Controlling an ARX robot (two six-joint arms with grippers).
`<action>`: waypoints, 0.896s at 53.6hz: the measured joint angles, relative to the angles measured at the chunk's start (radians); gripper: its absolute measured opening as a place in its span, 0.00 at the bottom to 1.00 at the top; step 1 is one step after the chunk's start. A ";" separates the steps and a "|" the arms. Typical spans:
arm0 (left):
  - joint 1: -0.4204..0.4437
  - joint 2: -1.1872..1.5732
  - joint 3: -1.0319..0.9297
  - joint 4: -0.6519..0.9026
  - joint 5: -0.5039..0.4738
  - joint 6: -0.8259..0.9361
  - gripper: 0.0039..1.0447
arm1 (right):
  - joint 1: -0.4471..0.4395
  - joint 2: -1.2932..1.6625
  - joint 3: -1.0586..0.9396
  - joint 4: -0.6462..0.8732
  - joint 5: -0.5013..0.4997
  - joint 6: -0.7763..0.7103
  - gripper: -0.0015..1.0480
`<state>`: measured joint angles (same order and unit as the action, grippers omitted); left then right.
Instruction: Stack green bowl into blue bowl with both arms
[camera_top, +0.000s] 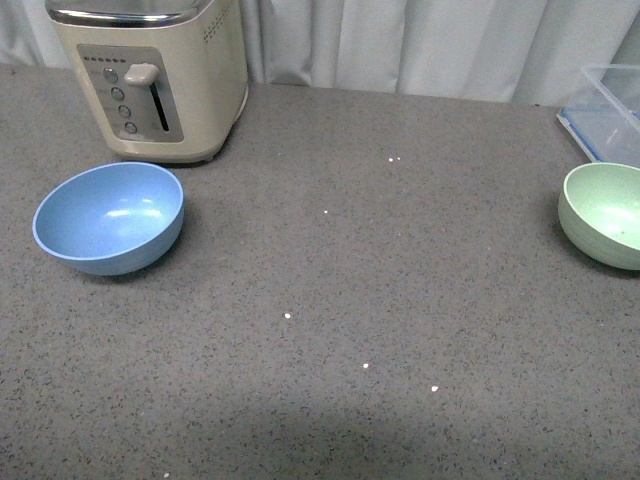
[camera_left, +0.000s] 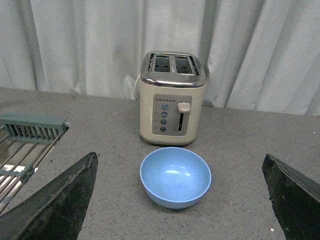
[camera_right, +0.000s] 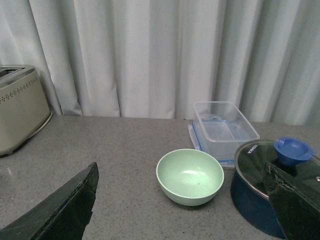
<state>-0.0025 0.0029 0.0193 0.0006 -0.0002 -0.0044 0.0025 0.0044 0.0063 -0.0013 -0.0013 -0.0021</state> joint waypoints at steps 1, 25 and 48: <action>0.000 0.000 0.000 0.000 0.000 0.000 0.94 | 0.000 0.000 0.000 0.000 0.000 0.000 0.91; 0.000 0.000 0.000 0.000 0.000 0.000 0.94 | 0.000 0.000 0.000 0.000 0.000 0.000 0.91; 0.000 0.000 0.000 0.000 0.000 0.000 0.94 | 0.000 0.000 0.000 0.000 0.000 0.000 0.91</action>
<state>-0.0025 0.0029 0.0193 0.0006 -0.0002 -0.0044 0.0025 0.0044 0.0063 -0.0013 -0.0013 -0.0021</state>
